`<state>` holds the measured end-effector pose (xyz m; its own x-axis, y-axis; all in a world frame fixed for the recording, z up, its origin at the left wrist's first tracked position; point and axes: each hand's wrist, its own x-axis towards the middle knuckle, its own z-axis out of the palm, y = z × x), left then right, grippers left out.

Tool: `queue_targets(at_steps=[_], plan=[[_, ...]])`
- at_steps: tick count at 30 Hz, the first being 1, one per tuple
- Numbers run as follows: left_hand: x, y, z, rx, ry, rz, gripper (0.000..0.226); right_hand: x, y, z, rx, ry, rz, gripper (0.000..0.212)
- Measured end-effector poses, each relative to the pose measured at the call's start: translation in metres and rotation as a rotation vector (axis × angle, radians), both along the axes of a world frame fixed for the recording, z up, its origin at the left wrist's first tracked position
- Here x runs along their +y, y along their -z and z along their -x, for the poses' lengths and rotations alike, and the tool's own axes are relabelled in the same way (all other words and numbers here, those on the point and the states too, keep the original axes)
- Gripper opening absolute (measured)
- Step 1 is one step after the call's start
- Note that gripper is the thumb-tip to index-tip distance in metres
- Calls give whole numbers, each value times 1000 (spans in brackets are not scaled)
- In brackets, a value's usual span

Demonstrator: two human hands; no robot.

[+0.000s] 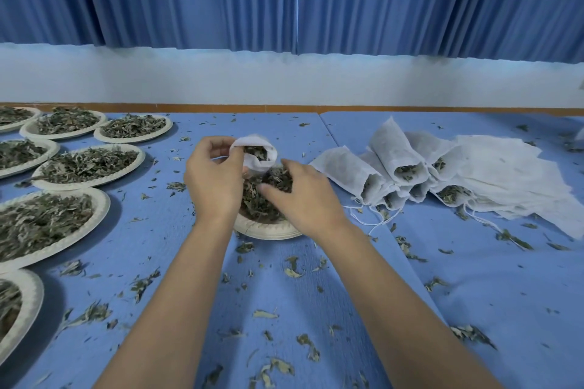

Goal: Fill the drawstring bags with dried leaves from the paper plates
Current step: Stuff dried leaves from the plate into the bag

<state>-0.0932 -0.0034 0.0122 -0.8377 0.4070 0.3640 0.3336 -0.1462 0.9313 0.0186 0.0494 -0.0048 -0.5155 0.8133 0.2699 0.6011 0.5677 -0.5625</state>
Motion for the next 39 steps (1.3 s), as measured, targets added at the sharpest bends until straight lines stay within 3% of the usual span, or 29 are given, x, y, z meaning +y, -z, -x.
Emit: queue_targets(at_steps=[3,9,15,19,24,29,34,39], plan=[[-1,-2,3,-84,47,-50,6,-5,5,7,-177,-86,30,75],[-6,-11,7,-185,69,-185,10,0,7,18,-337,-94,58,80],[-4,-9,7,-232,123,-202,9,7,2,25,-394,-221,32,64],[-3,-7,4,-270,137,-202,13,6,0,22,-422,-211,-95,48],[-6,-8,2,-277,97,-217,13,7,-5,9,-360,-256,-136,27],[-12,-18,8,-232,-52,-339,12,3,-5,5,-338,-238,-104,37],[-15,-19,10,-185,-71,-305,13,1,-6,6,-360,-220,-109,40],[-11,-13,6,-161,-59,-229,17,-4,-8,8,-171,-124,-113,53]])
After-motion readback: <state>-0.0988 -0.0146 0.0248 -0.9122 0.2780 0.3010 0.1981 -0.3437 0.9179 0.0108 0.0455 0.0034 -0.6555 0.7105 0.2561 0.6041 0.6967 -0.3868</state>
